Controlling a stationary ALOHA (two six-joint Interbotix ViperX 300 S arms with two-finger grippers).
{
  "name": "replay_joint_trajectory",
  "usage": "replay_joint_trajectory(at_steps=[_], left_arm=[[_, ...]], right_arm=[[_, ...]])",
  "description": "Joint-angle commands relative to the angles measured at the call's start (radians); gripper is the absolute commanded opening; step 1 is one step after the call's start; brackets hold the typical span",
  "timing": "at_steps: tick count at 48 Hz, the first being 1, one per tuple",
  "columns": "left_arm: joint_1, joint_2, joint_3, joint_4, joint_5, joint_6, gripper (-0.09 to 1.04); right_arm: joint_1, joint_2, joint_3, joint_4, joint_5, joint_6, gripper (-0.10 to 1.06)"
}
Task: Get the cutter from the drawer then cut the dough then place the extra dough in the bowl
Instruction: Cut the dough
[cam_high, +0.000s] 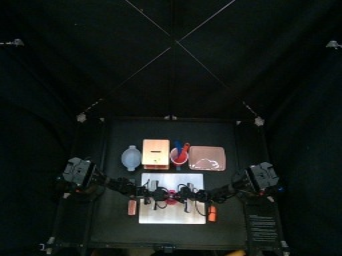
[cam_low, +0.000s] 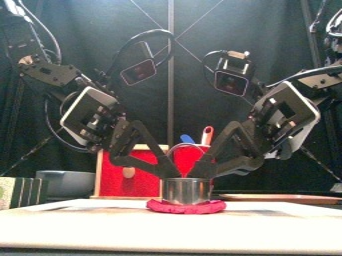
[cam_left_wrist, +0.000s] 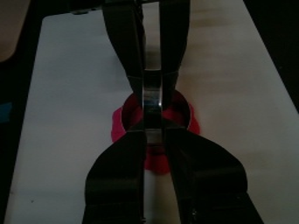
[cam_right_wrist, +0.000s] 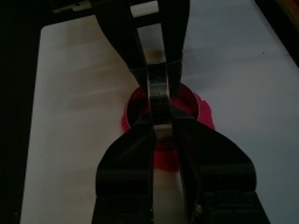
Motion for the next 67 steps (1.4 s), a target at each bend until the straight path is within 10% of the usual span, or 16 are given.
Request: replay_joint_trajectory(at_steps=[1,20,41,67], left_arm=[[-0.034,0.080,0.008,0.003,0.069,0.006,0.55],[-0.026,0.008,0.011,-0.012,-0.055,0.006,0.59],[-0.012,-0.009,0.003,-0.012,-0.138,0.008,0.77],[-0.012,-0.101,0.011,-0.008,-0.192,0.020,0.78]], right_arm=[[0.002,0.075,0.003,0.005,0.084,0.020,0.43],[0.006,-0.063,0.015,0.002,0.043,0.012,0.46],[0.006,-0.086,-0.003,-0.029,0.005,0.012,0.76],[0.005,-0.141,-0.021,-0.044,-0.008,0.012,0.76]])
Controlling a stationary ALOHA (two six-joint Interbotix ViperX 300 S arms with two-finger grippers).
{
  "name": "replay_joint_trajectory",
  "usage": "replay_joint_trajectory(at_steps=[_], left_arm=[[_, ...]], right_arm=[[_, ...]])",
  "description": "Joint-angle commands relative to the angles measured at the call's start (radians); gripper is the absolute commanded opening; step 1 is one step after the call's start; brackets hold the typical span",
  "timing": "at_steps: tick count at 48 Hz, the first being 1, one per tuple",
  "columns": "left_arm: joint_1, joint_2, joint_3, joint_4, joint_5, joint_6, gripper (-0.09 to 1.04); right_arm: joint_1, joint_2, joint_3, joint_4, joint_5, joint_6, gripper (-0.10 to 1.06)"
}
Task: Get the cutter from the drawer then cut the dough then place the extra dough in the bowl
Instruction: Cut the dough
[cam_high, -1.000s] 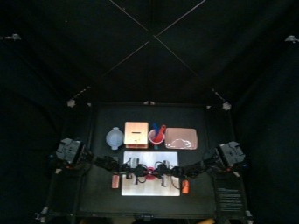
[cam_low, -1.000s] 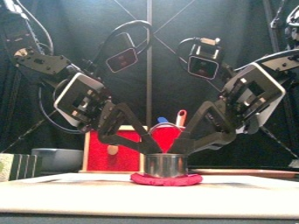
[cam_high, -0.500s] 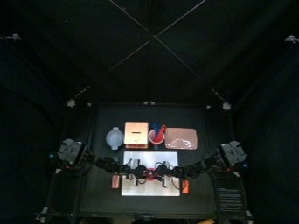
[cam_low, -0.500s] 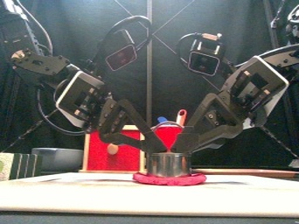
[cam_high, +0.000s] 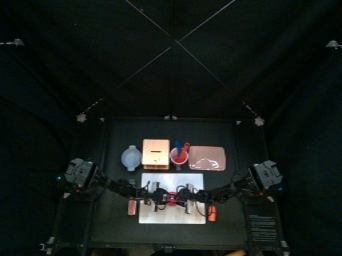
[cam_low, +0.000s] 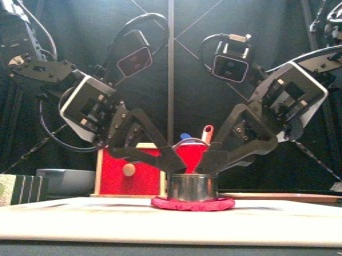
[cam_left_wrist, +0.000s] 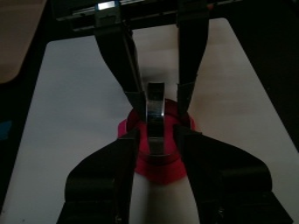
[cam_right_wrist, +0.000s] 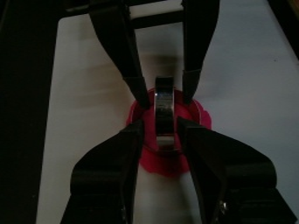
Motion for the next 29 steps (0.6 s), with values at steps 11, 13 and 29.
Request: replay_joint_trajectory(at_steps=[11,13,29], left_arm=[[0.000,-0.095,0.000,0.005,-0.008,0.080,0.78],[0.000,-0.109,0.005,-0.002,-0.009,0.094,0.78],[-0.040,-0.179,0.071,-0.133,-0.034,0.104,0.77]], right_arm=[[-0.003,-0.069,-0.015,-0.015,-0.006,-0.003,0.76],[-0.005,-0.080,-0.015,-0.025,-0.008,-0.002,0.76],[-0.037,-0.130,-0.015,-0.054,0.002,0.000,0.76]])
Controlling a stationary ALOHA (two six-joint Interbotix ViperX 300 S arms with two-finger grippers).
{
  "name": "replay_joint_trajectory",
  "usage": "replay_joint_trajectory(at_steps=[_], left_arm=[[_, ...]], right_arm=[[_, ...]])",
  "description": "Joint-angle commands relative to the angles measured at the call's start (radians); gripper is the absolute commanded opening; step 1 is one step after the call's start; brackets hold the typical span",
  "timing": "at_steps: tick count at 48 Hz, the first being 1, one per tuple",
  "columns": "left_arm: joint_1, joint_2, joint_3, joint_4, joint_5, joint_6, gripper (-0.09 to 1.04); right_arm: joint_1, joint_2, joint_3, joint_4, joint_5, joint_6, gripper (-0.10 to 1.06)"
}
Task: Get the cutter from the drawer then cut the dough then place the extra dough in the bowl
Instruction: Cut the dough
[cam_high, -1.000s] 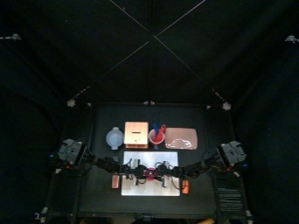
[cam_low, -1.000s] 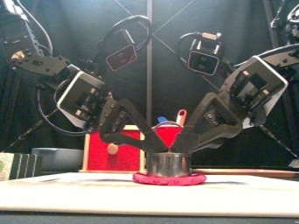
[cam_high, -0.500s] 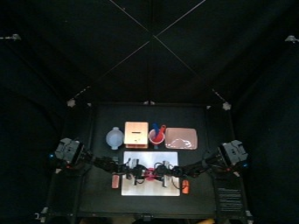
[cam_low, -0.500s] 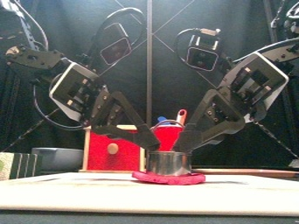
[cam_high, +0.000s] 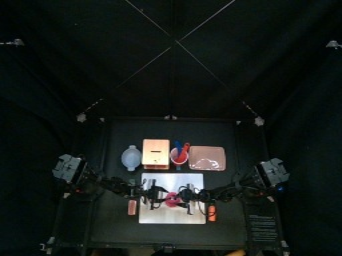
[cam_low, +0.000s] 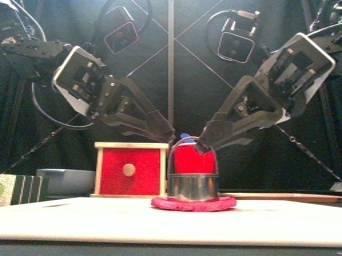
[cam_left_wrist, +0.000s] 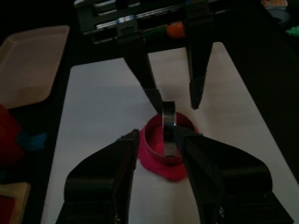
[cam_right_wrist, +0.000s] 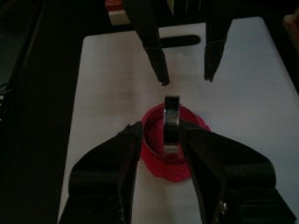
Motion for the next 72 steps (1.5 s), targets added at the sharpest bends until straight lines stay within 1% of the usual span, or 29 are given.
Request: replay_joint_trajectory(at_steps=[1,10,16,23,28,40,59,72], left_arm=[[-0.031,-0.034,0.006,-0.060,-0.031,0.003,0.77],[-0.044,0.017,0.011,-0.094,-0.086,0.003,0.74],[-0.052,0.078,-0.011,-0.092,-0.124,0.005,0.68],[-0.054,0.143,-0.038,-0.095,-0.126,0.005,0.62],[-0.060,0.172,-0.048,-0.097,-0.126,0.003,0.60],[-0.086,0.206,-0.051,-0.133,-0.126,0.002,0.59],[-0.095,0.204,-0.072,-0.147,-0.130,0.005,0.59],[-0.095,0.230,-0.074,-0.153,-0.118,0.003,0.59]], right_arm=[[-0.015,-0.041,-0.017,-0.011,0.003,0.003,0.76],[-0.035,-0.041,-0.029,-0.023,0.043,0.006,0.76],[-0.052,-0.040,-0.049,-0.029,0.091,0.006,0.76],[-0.074,-0.032,-0.080,-0.034,0.164,0.008,0.76],[-0.083,-0.028,-0.104,-0.034,0.221,0.009,0.76],[-0.098,-0.021,-0.144,-0.035,0.308,0.011,0.76],[-0.104,-0.018,-0.146,-0.035,0.362,0.011,0.76],[-0.107,-0.017,-0.155,-0.043,0.387,0.012,0.72]])
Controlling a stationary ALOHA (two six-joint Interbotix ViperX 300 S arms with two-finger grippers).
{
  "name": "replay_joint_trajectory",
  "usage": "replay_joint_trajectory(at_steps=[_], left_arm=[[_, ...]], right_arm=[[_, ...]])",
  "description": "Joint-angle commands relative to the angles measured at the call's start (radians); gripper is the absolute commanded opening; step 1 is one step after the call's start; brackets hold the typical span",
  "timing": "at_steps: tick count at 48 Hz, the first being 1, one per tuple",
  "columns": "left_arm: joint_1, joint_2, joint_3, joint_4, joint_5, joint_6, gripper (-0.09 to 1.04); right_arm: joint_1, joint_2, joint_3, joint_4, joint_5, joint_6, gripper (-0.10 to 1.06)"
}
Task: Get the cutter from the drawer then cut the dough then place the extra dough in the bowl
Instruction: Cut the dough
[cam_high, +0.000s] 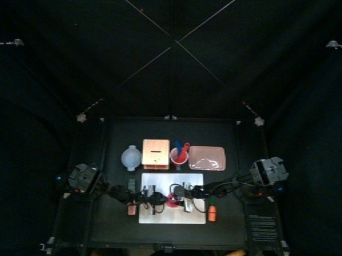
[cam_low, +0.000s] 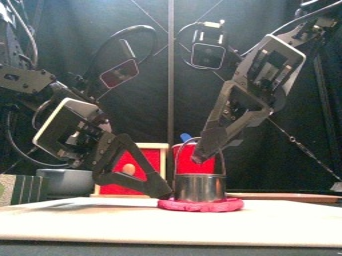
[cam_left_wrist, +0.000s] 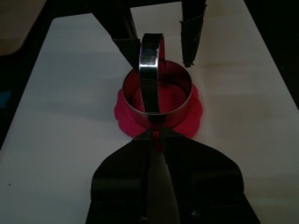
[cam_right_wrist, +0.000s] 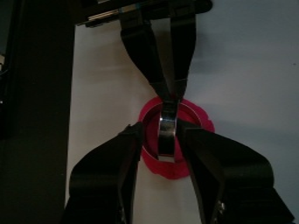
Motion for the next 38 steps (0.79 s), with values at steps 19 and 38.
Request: replay_joint_trajectory(at_steps=[19,38], left_arm=[[-0.002,0.006,-0.021,-0.037,0.051,0.000,0.59],[0.000,0.003,-0.018,-0.037,0.064,0.000,0.59]], right_arm=[[-0.023,-0.014,-0.061,-0.031,0.067,0.002,0.52],[-0.055,-0.083,-0.078,-0.032,0.103,0.002,0.51]])
